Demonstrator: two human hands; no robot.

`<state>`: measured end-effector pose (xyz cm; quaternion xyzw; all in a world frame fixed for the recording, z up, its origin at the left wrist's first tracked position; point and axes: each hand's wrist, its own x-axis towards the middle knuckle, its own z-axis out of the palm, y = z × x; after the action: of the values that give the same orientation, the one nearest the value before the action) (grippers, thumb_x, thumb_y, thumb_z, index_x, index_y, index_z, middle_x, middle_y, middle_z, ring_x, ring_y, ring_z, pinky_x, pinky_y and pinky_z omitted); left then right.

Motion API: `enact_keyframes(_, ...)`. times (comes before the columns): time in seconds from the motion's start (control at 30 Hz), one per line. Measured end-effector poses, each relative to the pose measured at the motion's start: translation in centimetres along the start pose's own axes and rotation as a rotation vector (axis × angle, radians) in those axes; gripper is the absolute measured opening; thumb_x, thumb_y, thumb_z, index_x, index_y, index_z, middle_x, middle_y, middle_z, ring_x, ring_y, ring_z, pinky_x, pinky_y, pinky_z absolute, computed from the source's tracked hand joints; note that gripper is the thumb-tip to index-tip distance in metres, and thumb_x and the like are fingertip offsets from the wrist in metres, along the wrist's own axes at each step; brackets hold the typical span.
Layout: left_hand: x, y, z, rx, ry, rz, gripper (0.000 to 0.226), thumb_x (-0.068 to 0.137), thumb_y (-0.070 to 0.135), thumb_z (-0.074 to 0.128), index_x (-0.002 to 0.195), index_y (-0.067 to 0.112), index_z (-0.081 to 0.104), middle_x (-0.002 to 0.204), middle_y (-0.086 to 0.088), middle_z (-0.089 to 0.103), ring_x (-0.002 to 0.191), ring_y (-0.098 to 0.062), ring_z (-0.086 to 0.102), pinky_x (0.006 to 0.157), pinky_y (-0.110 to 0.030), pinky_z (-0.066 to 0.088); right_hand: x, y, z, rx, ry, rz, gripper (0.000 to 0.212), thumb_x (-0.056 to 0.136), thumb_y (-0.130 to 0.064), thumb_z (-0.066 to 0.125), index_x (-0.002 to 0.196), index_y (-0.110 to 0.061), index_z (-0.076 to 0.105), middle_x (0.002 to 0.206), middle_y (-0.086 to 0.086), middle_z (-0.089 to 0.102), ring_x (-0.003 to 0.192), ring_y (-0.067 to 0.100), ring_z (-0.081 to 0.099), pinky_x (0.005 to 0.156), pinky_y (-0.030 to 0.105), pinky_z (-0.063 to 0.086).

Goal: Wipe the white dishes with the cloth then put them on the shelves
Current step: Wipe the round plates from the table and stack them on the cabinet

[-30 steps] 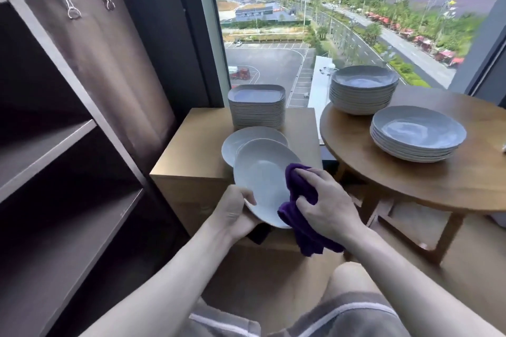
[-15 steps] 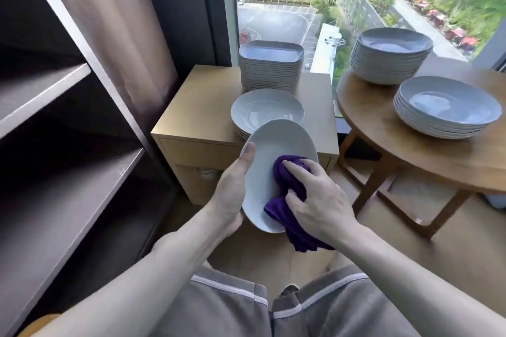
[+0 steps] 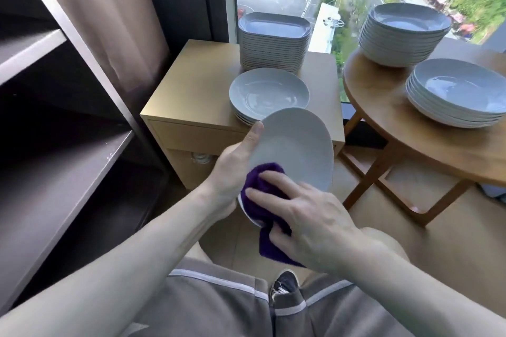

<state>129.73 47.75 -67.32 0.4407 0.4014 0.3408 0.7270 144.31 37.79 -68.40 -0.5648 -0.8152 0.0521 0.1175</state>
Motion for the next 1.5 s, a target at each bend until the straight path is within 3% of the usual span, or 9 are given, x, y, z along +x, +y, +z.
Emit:
enact_keyframes(0.2,0.4,1.6,-2.0,0.039,0.075,0.065,0.069,0.089,0.07,0.054,0.126,0.015,0.072,0.121,-0.013,0.076,0.112,-0.033,0.073,0.103,-0.057,0.055,0.6,1.7,1.3,-0.059,-0.172,0.117,0.054,0.087,-0.043,0.047,0.14,-0.043,0.043,0.146,-0.006,0.047,0.104,0.024,0.066,0.073,0.03,0.054)
enact_keyframes(0.33,0.1,1.9,-1.9,0.068,0.078,0.059,0.069,0.089,0.07,0.054,0.125,0.013,0.072,0.119,-0.012,0.077,0.11,-0.032,0.074,0.103,-0.056,0.055,0.8,3.5,0.8,-0.087,-0.111,0.225,0.047,0.086,-0.044,0.046,0.133,-0.042,0.049,0.139,-0.006,0.053,0.093,0.024,0.067,0.067,0.032,0.055)
enact_keyframes(0.57,-0.5,1.2,-0.6,0.115,0.005,0.02,0.068,0.089,0.068,0.052,0.123,0.013,0.074,0.119,-0.009,0.078,0.111,-0.027,0.075,0.1,-0.046,0.059,1.2,5.3,-0.2,-0.009,0.13,0.437,0.054,0.082,-0.041,0.049,0.135,-0.038,0.048,0.142,-0.008,0.049,0.101,0.027,0.063,0.071,0.034,0.049)
enact_keyframes(0.73,-1.6,-0.1,0.5,0.283,-0.01,0.037,0.084,0.088,0.077,0.056,0.113,-0.002,0.072,0.109,-0.024,0.074,0.098,-0.031,0.074,0.086,-0.045,0.056,0.5,3.6,-0.5,0.096,0.219,0.357,0.06,0.079,-0.041,0.049,0.139,-0.035,0.053,0.147,-0.011,0.05,0.112,0.022,0.062,0.081,0.035,0.056)
enact_keyframes(0.83,-1.9,-0.8,1.1,0.283,0.001,0.032,0.079,0.091,0.075,0.054,0.113,0.002,0.074,0.109,-0.021,0.076,0.105,-0.033,0.074,0.093,-0.047,0.057,0.2,2.0,-0.7,0.117,0.229,0.237,0.06,0.081,-0.039,0.05,0.141,-0.035,0.054,0.15,-0.01,0.048,0.113,0.021,0.063,0.08,0.035,0.059)
enact_keyframes(1.03,-1.3,0.0,0.2,0.045,0.017,-0.012,0.065,0.096,0.063,0.047,0.119,0.009,0.075,0.114,-0.016,0.078,0.106,-0.029,0.075,0.088,-0.036,0.062,-0.2,0.1,0.0,0.028,0.016,-0.026,0.058,0.083,-0.035,0.059,0.141,-0.034,0.053,0.153,-0.007,0.047,0.105,0.021,0.065,0.076,0.034,0.06)
enact_keyframes(1.2,-1.0,1.2,-0.9,0.012,0.07,0.042,0.058,0.109,0.056,0.027,0.126,0.022,0.071,0.118,-0.008,0.078,0.108,-0.026,0.075,0.084,-0.037,0.062,-0.1,1.6,0.6,-0.054,-0.214,0.057,0.05,0.086,-0.04,0.055,0.136,-0.038,0.049,0.146,-0.01,0.046,0.105,0.021,0.063,0.075,0.031,0.054)
enact_keyframes(1.37,-1.0,1.5,-0.6,0.035,0.16,0.094,0.068,0.09,0.064,0.045,0.124,0.012,0.072,0.119,-0.014,0.077,0.109,-0.032,0.074,0.098,-0.052,0.058,0.4,3.6,0.4,-0.149,-0.079,0.239,0.046,0.083,-0.04,0.058,0.129,-0.034,0.058,0.135,-0.006,0.055,0.092,0.021,0.067,0.062,0.025,0.045)
enact_keyframes(1.5,-1.1,1.0,-0.2,0.079,0.17,0.08,0.066,0.084,0.065,0.051,0.113,0.011,0.076,0.109,-0.012,0.08,0.101,-0.03,0.077,0.083,-0.041,0.063,0.6,4.7,-0.1,-0.158,0.021,0.332,0.052,0.083,-0.036,0.061,0.134,-0.028,0.056,0.14,-0.004,0.053,0.094,0.023,0.067,0.063,0.03,0.053)
